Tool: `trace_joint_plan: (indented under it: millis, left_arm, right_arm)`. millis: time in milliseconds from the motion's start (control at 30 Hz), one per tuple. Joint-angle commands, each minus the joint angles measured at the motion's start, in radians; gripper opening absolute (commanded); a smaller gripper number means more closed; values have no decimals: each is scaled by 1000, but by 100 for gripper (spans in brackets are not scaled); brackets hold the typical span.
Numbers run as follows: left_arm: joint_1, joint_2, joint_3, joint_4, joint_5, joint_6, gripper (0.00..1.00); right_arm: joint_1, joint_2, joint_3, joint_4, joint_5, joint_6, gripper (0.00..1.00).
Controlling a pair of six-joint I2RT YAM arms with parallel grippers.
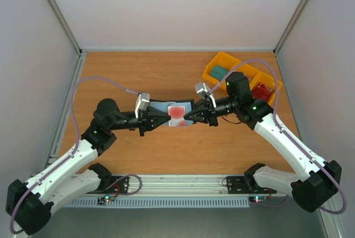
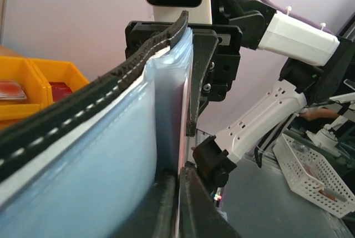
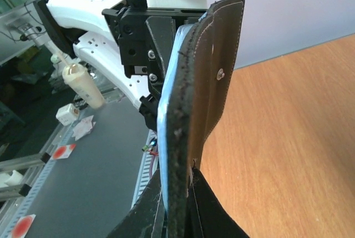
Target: Take the credit cards out of the card holder
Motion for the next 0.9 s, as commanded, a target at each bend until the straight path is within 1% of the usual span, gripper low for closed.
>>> trace_joint_plan:
  millis: [0, 133, 200, 300, 333, 400, 533, 633, 867]
  left_arm:
    - [9, -2, 6, 49, 24, 16, 16]
    - [8, 28, 5, 99, 39, 1, 20]
    - [5, 38, 11, 101, 41, 0, 27]
    - [-3, 48, 18, 112, 39, 5, 27]
    - [-7, 50, 19, 114, 36, 9, 22]
    - [-14, 49, 22, 111, 28, 14, 2]
    - [-6, 33, 23, 82, 24, 8, 0]
    - [5, 18, 14, 70, 22, 3, 0]
    - [18, -2, 11, 58, 40, 5, 0]
  right_arm:
    - [-5, 0, 39, -57, -54, -71, 1]
    - [-6, 11, 65, -65, -80, -85, 1]
    - [-5, 12, 74, -84, -91, -102, 1]
    - [-6, 15, 74, -90, -94, -107, 1]
    - [-6, 16, 73, -91, -94, -108, 1]
    - [-5, 17, 71, -91, -95, -110, 1]
    - [-16, 12, 78, -146, -95, -163, 1]
    - [-60, 17, 72, -156, -121, -163, 1]
    - [-77, 26, 91, -194, -112, -185, 2]
